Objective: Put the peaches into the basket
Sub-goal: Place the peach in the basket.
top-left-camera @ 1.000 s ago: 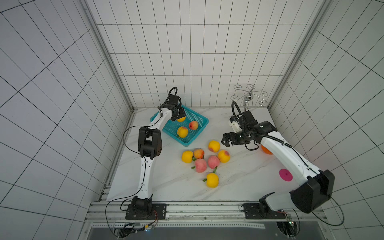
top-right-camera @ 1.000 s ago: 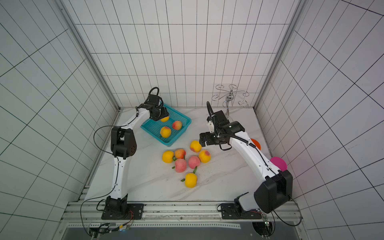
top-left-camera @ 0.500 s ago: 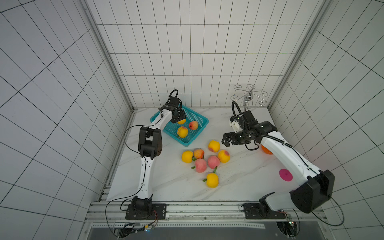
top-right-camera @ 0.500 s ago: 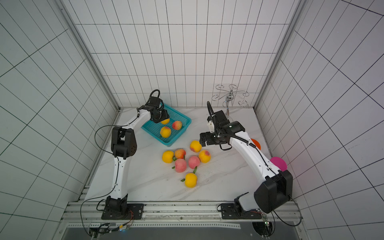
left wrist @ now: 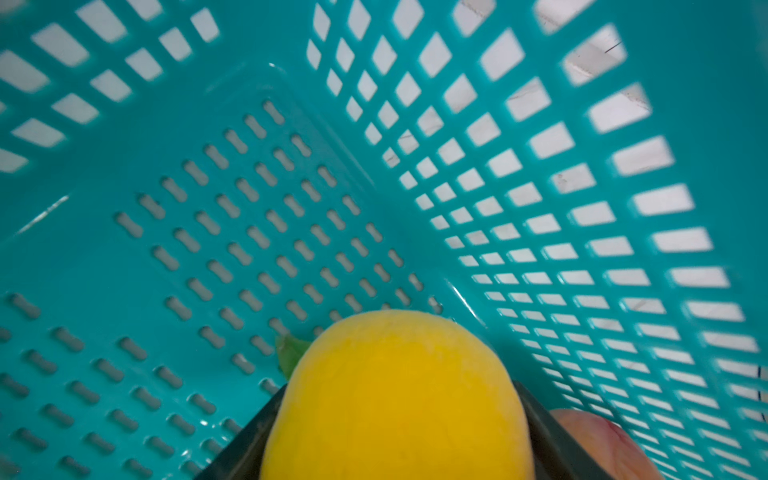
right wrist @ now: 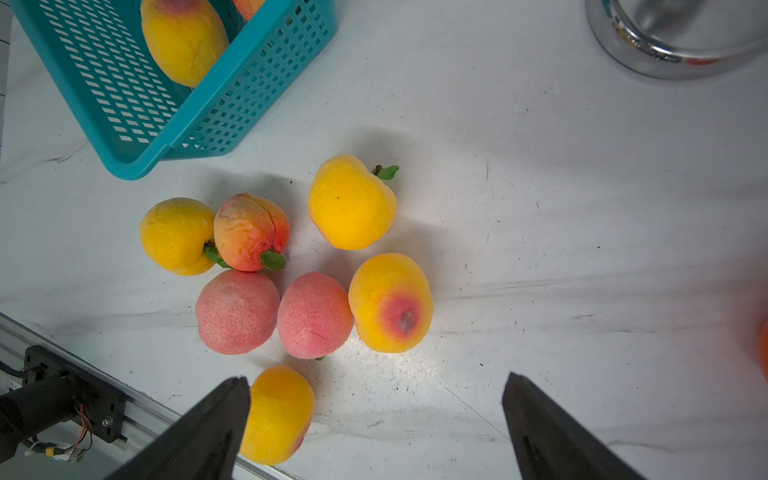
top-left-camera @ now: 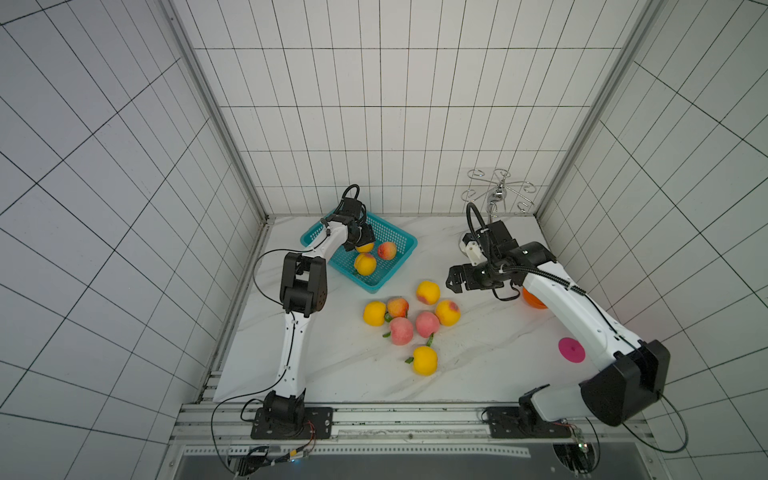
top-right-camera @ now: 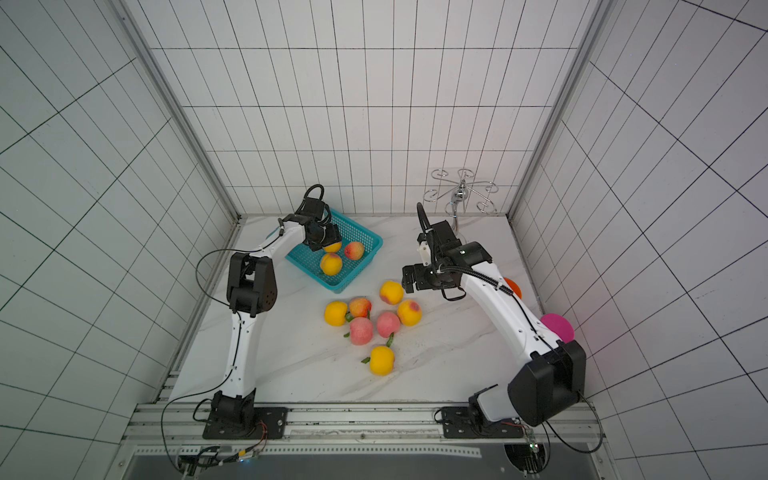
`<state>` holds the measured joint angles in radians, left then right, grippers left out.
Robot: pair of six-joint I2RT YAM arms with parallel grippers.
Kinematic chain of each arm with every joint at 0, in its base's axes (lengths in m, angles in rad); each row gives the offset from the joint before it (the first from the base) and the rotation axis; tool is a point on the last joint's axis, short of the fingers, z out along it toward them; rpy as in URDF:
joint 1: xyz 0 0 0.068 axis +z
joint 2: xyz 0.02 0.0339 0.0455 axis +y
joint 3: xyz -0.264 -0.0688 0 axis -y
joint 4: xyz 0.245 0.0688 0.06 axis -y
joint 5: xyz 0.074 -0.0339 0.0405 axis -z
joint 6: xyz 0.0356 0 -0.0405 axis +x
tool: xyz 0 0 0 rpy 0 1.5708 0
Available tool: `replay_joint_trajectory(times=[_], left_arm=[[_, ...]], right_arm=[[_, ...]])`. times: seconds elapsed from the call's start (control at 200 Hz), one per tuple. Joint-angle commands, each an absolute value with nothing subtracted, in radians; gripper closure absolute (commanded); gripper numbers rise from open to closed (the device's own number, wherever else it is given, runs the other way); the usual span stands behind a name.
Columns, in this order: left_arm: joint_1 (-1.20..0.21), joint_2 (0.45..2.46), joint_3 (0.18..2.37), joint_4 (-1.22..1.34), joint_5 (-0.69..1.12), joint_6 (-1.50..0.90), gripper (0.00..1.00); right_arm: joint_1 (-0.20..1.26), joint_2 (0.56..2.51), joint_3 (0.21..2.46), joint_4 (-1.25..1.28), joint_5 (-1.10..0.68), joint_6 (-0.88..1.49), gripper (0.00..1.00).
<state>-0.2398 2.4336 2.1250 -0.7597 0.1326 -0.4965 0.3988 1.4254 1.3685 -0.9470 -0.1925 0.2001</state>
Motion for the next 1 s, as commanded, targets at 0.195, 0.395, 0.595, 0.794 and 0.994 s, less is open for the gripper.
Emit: replay_joint_trajectory(times=[0.195,0.395,0.595,0.794,0.994], left_arm=[[-0.247,2.409,2.131,-0.758,0.122,-0.469,0.12],[-0.249,2.36,2.114,-0.766,0.118,-0.45,0.12],[-0.265,2.288,2.1,-0.817,0.1,-0.411,0.11],[-0.282,2.187,2.025,-0.875,0.103,-0.41,0.12],[-0.307,2.044,1.874,-0.883,0.094,-0.417,0.12]], right_arm=[[0.383,1.419,1.4,-0.983,-0.182,0.19,0.01],[0.38,1.404,1.381,-0.983,-0.18,0.189,0.01],[0.379,1.386,1.357,-0.984,-0.182,0.188,0.01],[0.377,1.366,1.318,-0.979,-0.187,0.194,0.01],[0.377,1.346,1.268,-0.963,-0.194,0.199,0.01]])
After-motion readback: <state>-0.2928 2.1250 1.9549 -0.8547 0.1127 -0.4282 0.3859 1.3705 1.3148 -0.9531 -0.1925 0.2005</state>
